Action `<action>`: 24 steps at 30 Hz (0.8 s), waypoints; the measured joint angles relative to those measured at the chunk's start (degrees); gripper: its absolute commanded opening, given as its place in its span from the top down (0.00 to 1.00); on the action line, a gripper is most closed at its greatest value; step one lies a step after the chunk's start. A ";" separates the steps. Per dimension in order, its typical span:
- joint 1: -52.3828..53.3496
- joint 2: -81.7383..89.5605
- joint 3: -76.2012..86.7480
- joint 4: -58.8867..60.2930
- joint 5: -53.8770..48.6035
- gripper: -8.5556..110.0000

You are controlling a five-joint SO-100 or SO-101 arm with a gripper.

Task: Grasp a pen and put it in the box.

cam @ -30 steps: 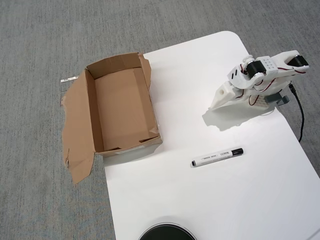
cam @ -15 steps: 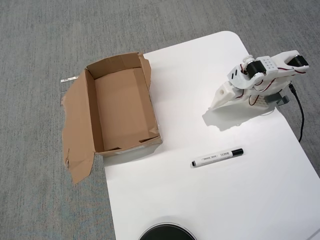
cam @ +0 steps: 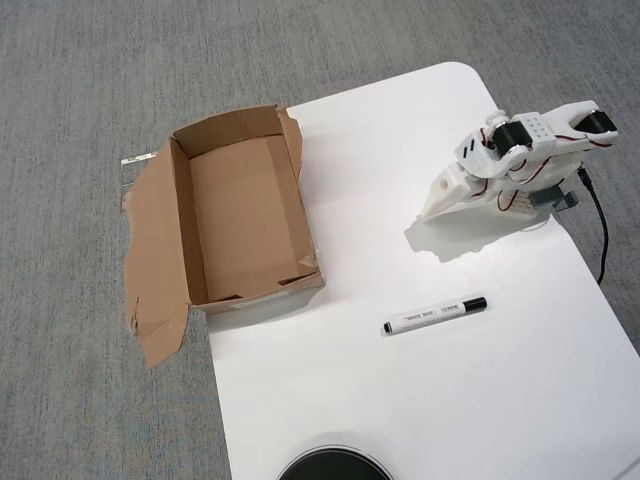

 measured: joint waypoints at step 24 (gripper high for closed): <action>-4.66 0.00 -4.66 0.00 -12.48 0.92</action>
